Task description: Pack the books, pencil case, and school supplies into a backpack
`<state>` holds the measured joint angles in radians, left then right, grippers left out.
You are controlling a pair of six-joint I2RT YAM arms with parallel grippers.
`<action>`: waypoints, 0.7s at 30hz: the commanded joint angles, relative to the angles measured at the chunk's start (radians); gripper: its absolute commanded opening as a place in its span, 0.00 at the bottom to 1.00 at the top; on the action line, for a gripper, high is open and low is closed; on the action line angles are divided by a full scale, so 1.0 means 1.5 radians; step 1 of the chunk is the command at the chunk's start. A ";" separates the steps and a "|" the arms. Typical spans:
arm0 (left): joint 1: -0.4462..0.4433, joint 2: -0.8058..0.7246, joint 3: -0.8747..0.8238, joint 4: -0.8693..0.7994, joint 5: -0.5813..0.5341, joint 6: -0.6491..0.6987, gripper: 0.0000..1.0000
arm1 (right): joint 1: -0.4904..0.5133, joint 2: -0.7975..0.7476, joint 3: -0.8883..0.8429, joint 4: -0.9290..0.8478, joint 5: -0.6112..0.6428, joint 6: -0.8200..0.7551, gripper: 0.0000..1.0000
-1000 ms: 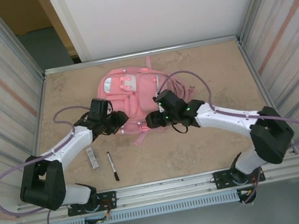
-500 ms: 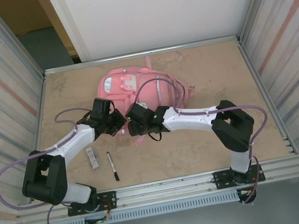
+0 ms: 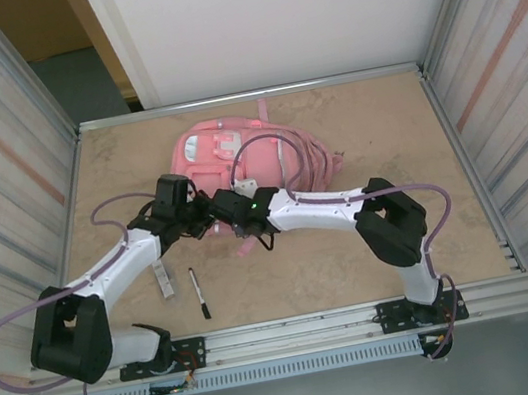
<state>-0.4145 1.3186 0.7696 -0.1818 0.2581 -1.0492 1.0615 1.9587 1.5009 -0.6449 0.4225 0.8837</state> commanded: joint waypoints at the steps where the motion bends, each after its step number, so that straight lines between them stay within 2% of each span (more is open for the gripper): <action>1: -0.006 -0.040 0.000 0.016 0.031 0.001 0.00 | 0.008 0.017 0.052 -0.090 0.061 0.027 0.38; 4: -0.005 -0.049 -0.008 0.011 0.021 0.001 0.00 | 0.006 0.008 0.070 -0.116 0.065 0.022 0.35; 6: -0.004 -0.052 -0.013 0.012 0.023 0.002 0.00 | -0.003 -0.004 0.067 -0.118 0.042 0.024 0.30; 8: 0.000 -0.054 -0.019 0.011 0.024 0.005 0.00 | -0.020 -0.018 0.050 -0.099 -0.016 0.025 0.19; 14: 0.007 -0.058 -0.031 0.009 0.022 0.011 0.00 | -0.061 -0.054 0.015 -0.077 -0.180 0.020 0.04; 21: 0.029 -0.054 -0.046 0.003 0.012 0.035 0.00 | -0.138 -0.125 -0.084 -0.007 -0.415 0.042 0.00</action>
<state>-0.3969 1.2690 0.7174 -0.1730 0.2821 -1.0401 0.9024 1.8439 1.4425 -0.6586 -0.0128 0.9131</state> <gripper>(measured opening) 0.049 0.139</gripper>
